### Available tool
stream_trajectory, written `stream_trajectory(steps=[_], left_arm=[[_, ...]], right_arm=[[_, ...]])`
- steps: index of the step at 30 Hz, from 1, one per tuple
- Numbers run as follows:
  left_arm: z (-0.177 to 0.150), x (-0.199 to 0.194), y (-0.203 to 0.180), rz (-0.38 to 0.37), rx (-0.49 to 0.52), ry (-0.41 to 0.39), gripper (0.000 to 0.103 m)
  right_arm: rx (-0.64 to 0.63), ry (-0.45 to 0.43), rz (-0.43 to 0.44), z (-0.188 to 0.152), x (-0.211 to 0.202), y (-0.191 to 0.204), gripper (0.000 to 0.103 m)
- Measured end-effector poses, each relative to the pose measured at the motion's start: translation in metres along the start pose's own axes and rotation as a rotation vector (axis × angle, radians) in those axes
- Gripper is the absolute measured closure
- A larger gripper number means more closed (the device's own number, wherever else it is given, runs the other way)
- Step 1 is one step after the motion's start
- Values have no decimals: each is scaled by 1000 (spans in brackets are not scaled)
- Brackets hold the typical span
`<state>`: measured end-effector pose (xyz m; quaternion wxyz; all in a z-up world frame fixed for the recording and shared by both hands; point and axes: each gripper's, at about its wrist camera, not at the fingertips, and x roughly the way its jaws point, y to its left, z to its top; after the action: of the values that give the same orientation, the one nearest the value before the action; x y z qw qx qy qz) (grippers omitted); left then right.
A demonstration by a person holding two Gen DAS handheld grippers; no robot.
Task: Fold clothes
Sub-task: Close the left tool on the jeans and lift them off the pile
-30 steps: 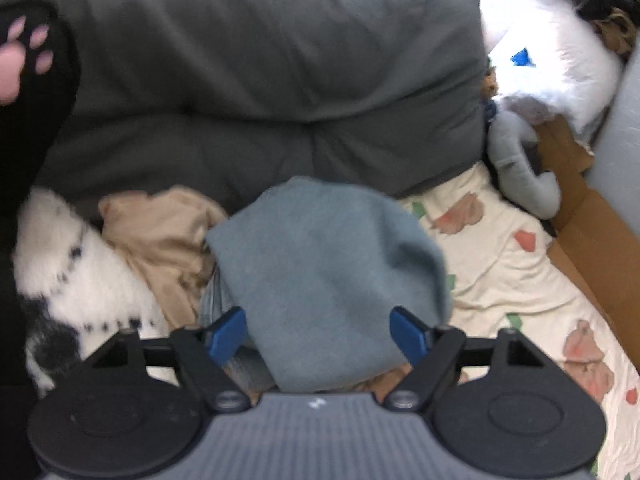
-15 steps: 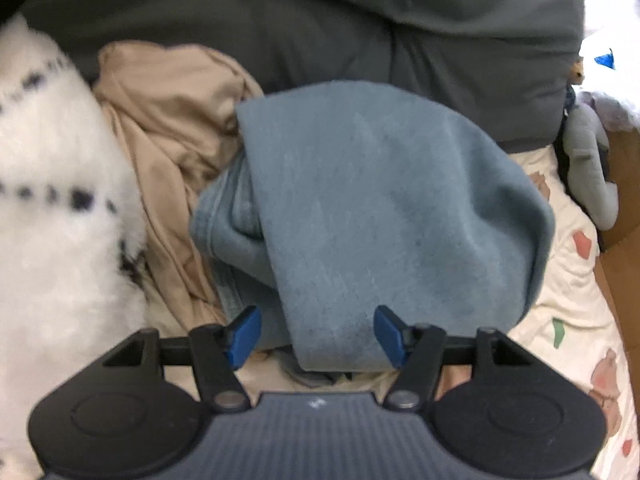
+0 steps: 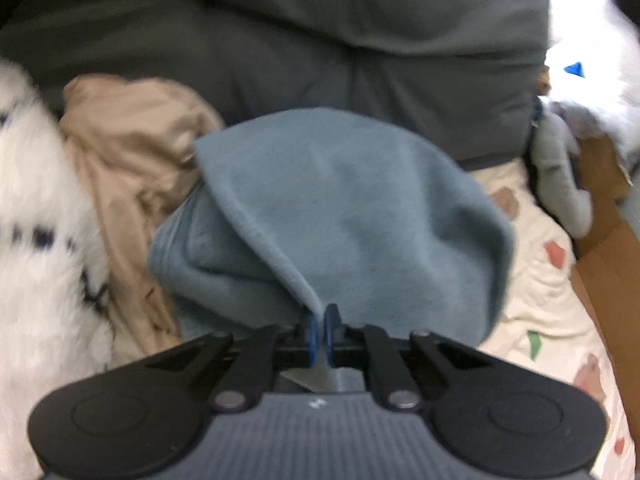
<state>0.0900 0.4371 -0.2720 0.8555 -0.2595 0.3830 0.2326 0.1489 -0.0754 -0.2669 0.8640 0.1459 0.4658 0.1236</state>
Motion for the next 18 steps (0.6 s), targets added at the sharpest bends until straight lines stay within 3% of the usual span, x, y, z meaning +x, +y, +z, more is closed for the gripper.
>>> stream_trajectory(steps=[6, 11, 18], left_arm=[[8, -13, -36, -90, 114, -28, 100], [8, -28, -81, -174, 281, -42, 100], [2, -38, -131, -277, 368, -34, 101]], right_arm=[[-19, -2, 28, 0, -1, 10, 1], [-27, -16, 54, 2, -4, 15, 1], [-42, -40, 100, 6, -10, 20, 1]])
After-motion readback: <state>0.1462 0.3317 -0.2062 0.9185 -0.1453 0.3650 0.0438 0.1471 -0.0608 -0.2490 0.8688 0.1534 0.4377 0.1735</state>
